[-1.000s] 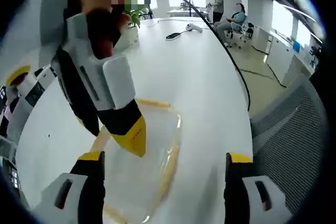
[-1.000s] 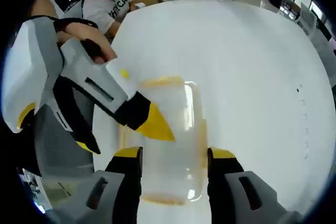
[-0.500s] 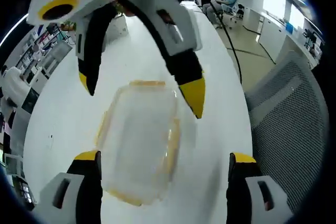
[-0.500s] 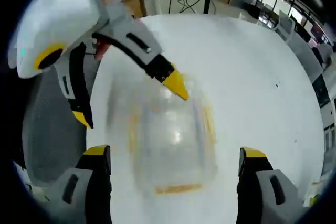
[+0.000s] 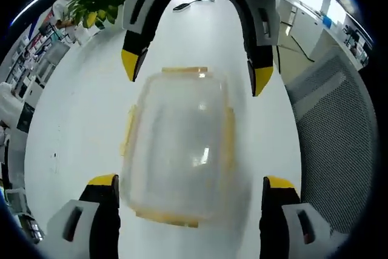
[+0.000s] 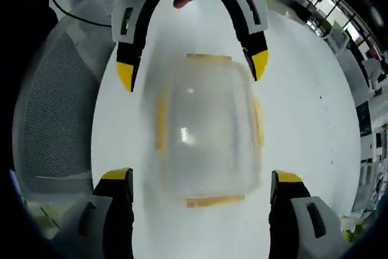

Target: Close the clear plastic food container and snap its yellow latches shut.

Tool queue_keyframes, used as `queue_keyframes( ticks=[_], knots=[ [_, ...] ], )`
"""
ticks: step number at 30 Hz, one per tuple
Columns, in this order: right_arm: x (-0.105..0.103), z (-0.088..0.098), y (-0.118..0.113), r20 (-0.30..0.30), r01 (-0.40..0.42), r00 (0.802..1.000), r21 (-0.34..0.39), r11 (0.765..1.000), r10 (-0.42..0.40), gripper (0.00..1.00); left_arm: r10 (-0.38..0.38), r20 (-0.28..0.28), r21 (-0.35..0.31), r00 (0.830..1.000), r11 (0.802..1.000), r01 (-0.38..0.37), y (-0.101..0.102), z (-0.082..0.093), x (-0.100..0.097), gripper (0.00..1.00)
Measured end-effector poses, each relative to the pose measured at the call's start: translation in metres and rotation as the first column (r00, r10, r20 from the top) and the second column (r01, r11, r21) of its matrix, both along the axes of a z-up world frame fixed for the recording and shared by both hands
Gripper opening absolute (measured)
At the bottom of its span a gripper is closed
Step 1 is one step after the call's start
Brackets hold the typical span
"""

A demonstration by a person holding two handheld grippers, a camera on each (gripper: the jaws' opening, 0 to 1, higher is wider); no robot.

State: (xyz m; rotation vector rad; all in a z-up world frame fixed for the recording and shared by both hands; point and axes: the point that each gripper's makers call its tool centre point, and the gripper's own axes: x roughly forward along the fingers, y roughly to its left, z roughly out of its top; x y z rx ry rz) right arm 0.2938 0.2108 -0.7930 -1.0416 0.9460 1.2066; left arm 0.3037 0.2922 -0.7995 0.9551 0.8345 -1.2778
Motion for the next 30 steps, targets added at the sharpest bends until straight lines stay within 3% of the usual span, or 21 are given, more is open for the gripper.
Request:
queue_keyframes(
  ticks=[6,13,16,18,19,25,30],
  knots=[
    [0.007,-0.005,-0.005,0.012,0.006,1.000,-0.019,1.000,-0.006,0.92,-0.020,0.007,0.009,1.000,1.000,0.020,-0.003,-0.006,0.006,0.93],
    [0.007,-0.013,-0.006,-0.011,-0.013,1.000,-0.028,1.000,0.012,0.86,-0.043,0.026,0.042,0.999,0.998,0.042,-0.004,-0.013,0.012,0.89],
    [0.007,-0.013,-0.006,-0.021,-0.006,1.000,-0.034,0.999,0.006,0.82,-0.048,0.034,0.050,0.998,0.998,0.046,-0.004,-0.015,0.012,0.90],
    [0.010,-0.011,-0.007,-0.021,-0.004,1.000,-0.039,0.999,0.004,0.73,-0.057,0.042,0.054,0.997,0.997,0.055,-0.003,-0.014,0.013,0.85],
    [0.007,-0.011,-0.003,-0.047,-0.004,0.999,-0.017,1.000,0.003,0.74,-0.058,0.046,0.053,0.997,0.997,0.056,-0.004,-0.013,0.014,0.82],
    [0.007,-0.012,-0.007,-0.043,0.001,0.999,-0.050,0.999,-0.003,0.73,-0.042,0.043,0.033,0.998,0.999,0.041,-0.004,-0.014,0.014,0.82],
    [0.008,-0.012,-0.008,-0.043,0.005,0.999,-0.025,1.000,-0.006,0.72,-0.037,0.043,0.026,0.998,0.999,0.036,-0.005,-0.014,0.014,0.81]
  ],
)
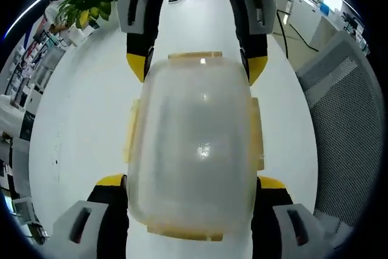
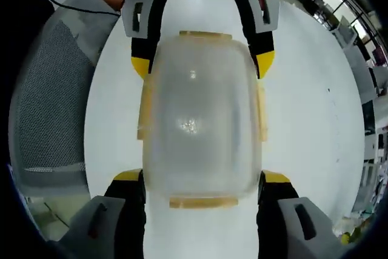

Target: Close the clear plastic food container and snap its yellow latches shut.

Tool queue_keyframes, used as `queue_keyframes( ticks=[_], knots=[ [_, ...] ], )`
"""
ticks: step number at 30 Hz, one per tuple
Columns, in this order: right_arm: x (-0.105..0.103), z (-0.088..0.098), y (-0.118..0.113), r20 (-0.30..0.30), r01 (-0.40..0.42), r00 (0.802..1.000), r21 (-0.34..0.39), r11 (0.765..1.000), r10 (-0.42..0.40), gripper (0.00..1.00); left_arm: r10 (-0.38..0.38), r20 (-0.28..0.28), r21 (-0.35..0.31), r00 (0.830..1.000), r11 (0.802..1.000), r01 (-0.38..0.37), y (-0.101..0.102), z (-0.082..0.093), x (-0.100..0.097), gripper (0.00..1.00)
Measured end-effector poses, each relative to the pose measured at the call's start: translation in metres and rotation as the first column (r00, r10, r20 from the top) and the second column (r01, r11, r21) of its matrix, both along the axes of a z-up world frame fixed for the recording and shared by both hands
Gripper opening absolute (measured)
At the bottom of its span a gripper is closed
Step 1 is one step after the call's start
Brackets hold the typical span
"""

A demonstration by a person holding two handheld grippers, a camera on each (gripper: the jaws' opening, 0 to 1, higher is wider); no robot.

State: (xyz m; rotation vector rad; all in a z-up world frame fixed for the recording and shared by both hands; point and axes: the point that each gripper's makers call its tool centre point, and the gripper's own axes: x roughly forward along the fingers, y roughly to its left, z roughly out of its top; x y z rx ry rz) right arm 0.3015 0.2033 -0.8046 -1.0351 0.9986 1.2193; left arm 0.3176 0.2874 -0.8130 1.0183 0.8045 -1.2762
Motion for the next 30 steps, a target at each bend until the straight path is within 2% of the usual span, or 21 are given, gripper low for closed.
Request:
queue_keyframes(
  ticks=[6,10,17,22,27,30],
  knots=[
    [-0.001,-0.002,0.004,0.003,-0.015,1.000,-0.009,1.000,0.015,0.72,0.018,0.002,0.010,1.000,1.000,-0.018,0.003,0.000,-0.003,0.81],
    [-0.003,-0.002,0.009,0.002,-0.034,0.999,-0.014,0.999,0.034,0.72,0.044,-0.001,-0.012,0.999,0.999,-0.044,0.010,0.001,-0.008,0.81],
    [-0.006,-0.003,0.028,0.004,-0.040,0.999,0.001,0.999,0.040,0.72,0.058,-0.002,-0.021,0.998,0.998,-0.058,0.027,0.000,-0.012,0.81],
    [-0.009,-0.003,0.045,0.005,-0.050,0.999,-0.012,0.999,0.050,0.72,0.063,0.002,0.014,0.998,0.998,-0.063,0.043,-0.001,-0.015,0.81],
    [-0.007,-0.004,0.054,0.010,-0.062,0.998,-0.005,0.998,0.062,0.72,0.086,-0.002,-0.033,0.996,0.996,-0.086,0.053,0.001,-0.015,0.81],
    [-0.007,-0.004,0.061,0.010,-0.065,0.998,-0.011,0.998,0.065,0.72,0.088,-0.002,-0.022,0.996,0.996,-0.088,0.058,0.000,-0.015,0.81]
  ],
)
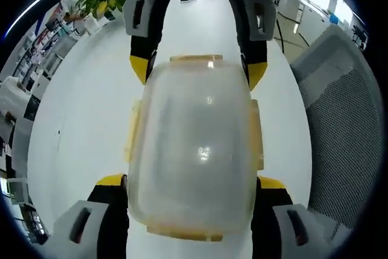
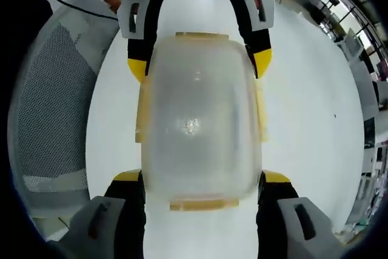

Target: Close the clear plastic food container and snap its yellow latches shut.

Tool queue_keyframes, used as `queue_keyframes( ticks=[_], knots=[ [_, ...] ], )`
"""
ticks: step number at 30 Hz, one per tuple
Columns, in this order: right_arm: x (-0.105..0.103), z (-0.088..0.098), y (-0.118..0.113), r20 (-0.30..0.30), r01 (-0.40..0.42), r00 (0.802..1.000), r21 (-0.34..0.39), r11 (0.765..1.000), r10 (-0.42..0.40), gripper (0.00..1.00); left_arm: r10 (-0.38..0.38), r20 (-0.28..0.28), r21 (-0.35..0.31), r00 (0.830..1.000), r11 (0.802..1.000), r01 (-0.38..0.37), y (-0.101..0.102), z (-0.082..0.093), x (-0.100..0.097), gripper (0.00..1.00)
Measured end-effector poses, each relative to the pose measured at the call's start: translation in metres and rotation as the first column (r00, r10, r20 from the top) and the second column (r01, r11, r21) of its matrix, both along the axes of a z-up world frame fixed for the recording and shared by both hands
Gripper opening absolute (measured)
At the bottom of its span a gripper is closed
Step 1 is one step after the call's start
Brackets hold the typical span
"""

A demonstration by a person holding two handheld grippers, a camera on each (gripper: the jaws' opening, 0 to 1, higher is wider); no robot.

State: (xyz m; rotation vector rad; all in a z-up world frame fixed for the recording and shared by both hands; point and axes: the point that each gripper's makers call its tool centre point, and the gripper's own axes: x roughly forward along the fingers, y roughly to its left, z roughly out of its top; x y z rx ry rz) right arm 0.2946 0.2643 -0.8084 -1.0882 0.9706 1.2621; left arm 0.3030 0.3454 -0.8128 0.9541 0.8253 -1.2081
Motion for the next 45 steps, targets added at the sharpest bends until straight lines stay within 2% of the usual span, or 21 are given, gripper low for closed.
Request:
queue_keyframes(
  ticks=[3,14,23,32,45],
  knots=[
    [0.001,-0.001,0.009,0.000,0.002,1.000,-0.015,1.000,-0.001,0.72,-0.005,0.000,0.030,1.000,1.000,0.005,0.008,-0.001,0.001,0.81],
    [0.011,-0.003,0.027,0.001,0.004,1.000,-0.047,0.999,-0.004,0.74,0.000,-0.010,0.038,1.000,0.999,0.001,0.029,-0.001,0.011,0.82],
    [0.021,-0.005,0.034,-0.008,0.003,1.000,-0.066,0.998,-0.003,0.75,-0.001,-0.038,0.048,0.999,0.999,0.003,0.035,-0.003,0.021,0.84],
    [0.034,-0.005,0.038,-0.022,0.022,0.999,-0.040,0.999,-0.023,0.76,-0.025,-0.036,0.056,0.999,0.998,0.027,0.039,-0.003,0.036,0.84],
    [0.059,-0.006,0.041,-0.032,0.027,0.999,-0.049,0.998,-0.028,0.77,-0.034,-0.036,0.069,0.999,0.997,0.037,0.042,-0.003,0.060,0.84]
  ],
)
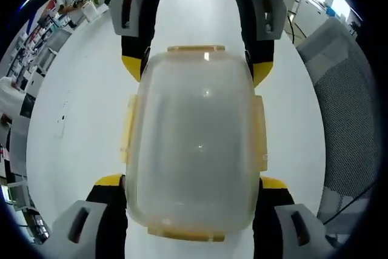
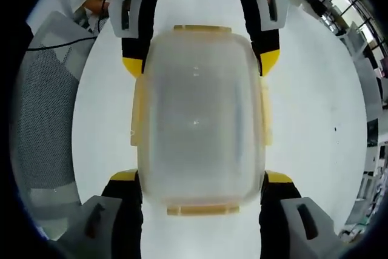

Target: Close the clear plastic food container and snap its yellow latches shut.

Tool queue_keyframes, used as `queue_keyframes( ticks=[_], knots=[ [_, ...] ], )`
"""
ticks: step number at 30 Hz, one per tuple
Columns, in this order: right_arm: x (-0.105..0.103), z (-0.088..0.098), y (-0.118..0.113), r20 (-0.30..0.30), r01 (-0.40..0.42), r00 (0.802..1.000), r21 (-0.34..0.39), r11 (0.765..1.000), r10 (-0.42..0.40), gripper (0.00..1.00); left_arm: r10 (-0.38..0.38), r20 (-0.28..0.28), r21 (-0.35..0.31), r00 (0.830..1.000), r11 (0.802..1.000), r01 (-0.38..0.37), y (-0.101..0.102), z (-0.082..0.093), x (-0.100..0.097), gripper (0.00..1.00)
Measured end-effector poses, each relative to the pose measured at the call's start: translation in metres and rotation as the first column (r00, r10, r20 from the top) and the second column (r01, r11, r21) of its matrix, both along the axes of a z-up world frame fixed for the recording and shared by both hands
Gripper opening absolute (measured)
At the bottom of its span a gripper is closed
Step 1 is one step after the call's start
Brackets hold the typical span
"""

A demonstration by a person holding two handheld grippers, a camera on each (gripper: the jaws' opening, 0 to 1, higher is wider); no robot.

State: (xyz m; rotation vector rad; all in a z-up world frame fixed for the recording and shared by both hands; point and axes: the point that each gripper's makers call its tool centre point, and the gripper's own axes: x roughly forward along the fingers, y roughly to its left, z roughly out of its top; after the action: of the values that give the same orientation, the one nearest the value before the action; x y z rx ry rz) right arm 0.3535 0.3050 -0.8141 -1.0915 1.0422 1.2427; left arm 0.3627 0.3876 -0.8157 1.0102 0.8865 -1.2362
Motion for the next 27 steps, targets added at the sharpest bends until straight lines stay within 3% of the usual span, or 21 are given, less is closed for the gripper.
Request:
queue_keyframes(
  ticks=[23,27],
  knots=[
    [0.049,0.000,-0.001,-0.008,0.030,1.000,0.024,0.999,-0.030,0.77,-0.029,-0.003,0.009,1.000,1.000,0.029,-0.001,0.000,0.053,0.84],
    [0.051,0.000,-0.001,-0.014,0.030,0.999,0.011,0.999,-0.030,0.78,-0.027,-0.002,0.002,1.000,1.000,0.027,-0.002,0.001,0.054,0.84]
  ],
)
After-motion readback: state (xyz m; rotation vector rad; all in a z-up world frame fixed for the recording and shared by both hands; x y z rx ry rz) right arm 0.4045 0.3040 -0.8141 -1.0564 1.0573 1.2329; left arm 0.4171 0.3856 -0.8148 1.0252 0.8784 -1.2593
